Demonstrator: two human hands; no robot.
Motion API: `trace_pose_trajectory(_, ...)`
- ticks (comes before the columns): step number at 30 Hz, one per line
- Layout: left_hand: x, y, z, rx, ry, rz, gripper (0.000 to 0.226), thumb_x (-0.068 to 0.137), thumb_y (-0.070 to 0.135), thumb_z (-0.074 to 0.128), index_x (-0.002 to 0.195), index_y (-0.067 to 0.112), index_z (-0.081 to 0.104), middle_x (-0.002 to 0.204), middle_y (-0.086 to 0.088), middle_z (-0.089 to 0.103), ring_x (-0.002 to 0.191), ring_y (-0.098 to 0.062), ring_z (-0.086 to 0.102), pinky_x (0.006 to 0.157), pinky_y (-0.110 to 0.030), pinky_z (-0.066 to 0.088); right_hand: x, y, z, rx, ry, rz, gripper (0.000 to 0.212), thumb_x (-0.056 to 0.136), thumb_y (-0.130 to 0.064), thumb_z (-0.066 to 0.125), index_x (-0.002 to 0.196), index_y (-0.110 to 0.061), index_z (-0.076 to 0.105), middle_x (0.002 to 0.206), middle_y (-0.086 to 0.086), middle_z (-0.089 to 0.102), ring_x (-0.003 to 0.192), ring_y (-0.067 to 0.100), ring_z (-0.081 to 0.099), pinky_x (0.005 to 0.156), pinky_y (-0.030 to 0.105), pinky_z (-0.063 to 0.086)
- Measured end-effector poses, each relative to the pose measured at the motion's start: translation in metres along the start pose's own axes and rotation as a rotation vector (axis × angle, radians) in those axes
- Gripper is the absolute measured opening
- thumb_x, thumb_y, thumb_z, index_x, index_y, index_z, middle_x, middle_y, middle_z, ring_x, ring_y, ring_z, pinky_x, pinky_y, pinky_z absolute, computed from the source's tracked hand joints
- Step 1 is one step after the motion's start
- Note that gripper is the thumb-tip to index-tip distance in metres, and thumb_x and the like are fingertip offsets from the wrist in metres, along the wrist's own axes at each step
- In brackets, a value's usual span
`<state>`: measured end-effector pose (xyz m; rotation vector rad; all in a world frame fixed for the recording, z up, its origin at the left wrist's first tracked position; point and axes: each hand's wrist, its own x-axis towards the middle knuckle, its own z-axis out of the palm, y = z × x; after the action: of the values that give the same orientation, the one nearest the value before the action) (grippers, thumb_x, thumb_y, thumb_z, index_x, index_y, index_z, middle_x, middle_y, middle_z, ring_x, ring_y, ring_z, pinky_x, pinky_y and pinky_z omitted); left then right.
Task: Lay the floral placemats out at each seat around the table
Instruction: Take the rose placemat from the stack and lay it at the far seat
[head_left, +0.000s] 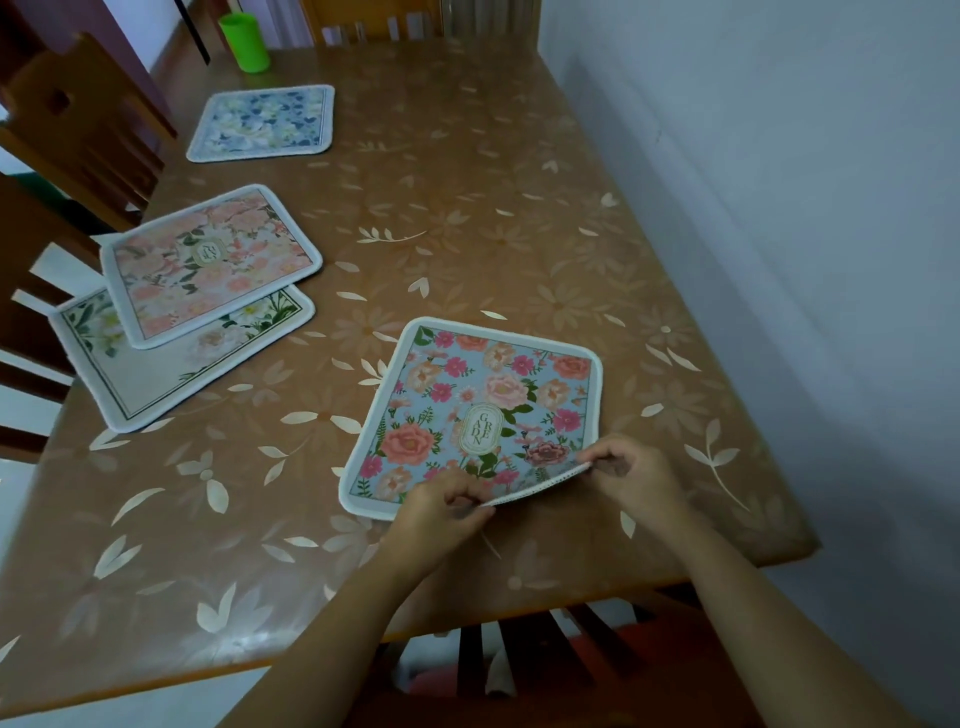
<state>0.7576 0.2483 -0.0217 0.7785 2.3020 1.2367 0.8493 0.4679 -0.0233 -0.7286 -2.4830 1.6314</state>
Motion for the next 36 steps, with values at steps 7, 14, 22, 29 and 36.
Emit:
trace_pose_trajectory(7, 0.008, 0.011, 0.010, 0.070, 0.057, 0.057, 0.004, 0.077, 0.007, 0.068, 0.077, 0.010, 0.066, 0.078, -0.001, 0.061, 0.071, -0.011, 0.055, 0.060, -0.007, 0.040, -0.014, -0.018, -0.002, -0.203, -0.154, -0.163, 0.030, 0.076, -0.009, 0.069, 0.069, -0.037, 0.057, 0.082, -0.011, 0.059, 0.083, 0.002, 0.057, 0.077, 0.021, 0.048)
trace_pose_trajectory(14, 0.015, 0.019, 0.027, 0.164, 0.014, 0.127, 0.006, 0.079, 0.014, 0.067, 0.082, 0.009, 0.066, 0.085, -0.007, 0.063, 0.077, -0.013, 0.053, 0.064, -0.015, 0.038, -0.016, -0.022, 0.008, -0.351, -0.174, -0.218, 0.007, 0.079, -0.008, 0.065, 0.081, -0.015, 0.064, 0.081, -0.012, 0.053, 0.077, 0.000, 0.052, 0.068, 0.008, 0.042)
trace_pose_trajectory(22, 0.005, -0.014, 0.003, 0.260, -0.032, 0.126, 0.007, 0.078, 0.007, 0.066, 0.084, 0.005, 0.067, 0.089, -0.010, 0.066, 0.083, -0.021, 0.059, 0.075, -0.038, 0.051, -0.014, 0.006, -0.007, -0.393, -0.173, -0.177, 0.014, 0.078, -0.007, 0.065, 0.075, -0.021, 0.062, 0.078, -0.017, 0.052, 0.076, 0.000, 0.054, 0.068, 0.012, 0.043)
trace_pose_trajectory(29, -0.005, -0.037, -0.008, 0.301, -0.046, 0.064, 0.008, 0.075, 0.006, 0.070, 0.082, 0.003, 0.069, 0.090, -0.011, 0.065, 0.085, -0.021, 0.060, 0.075, -0.036, 0.051, -0.013, 0.024, 0.004, -0.443, -0.292, -0.145, 0.007, 0.078, -0.008, 0.066, 0.079, -0.014, 0.063, 0.080, -0.013, 0.050, 0.079, 0.007, 0.053, 0.068, 0.010, 0.041)
trace_pose_trajectory(36, -0.004, -0.045, -0.011, 0.367, -0.098, 0.063, 0.007, 0.071, 0.009, 0.074, 0.077, 0.007, 0.072, 0.084, -0.011, 0.066, 0.079, -0.023, 0.060, 0.070, -0.030, 0.048, -0.012, 0.040, 0.019, -0.644, -0.389, -0.138, 0.008, 0.078, -0.015, 0.066, 0.086, -0.015, 0.063, 0.096, -0.003, 0.052, 0.101, 0.015, 0.049, 0.084, 0.035, 0.046)
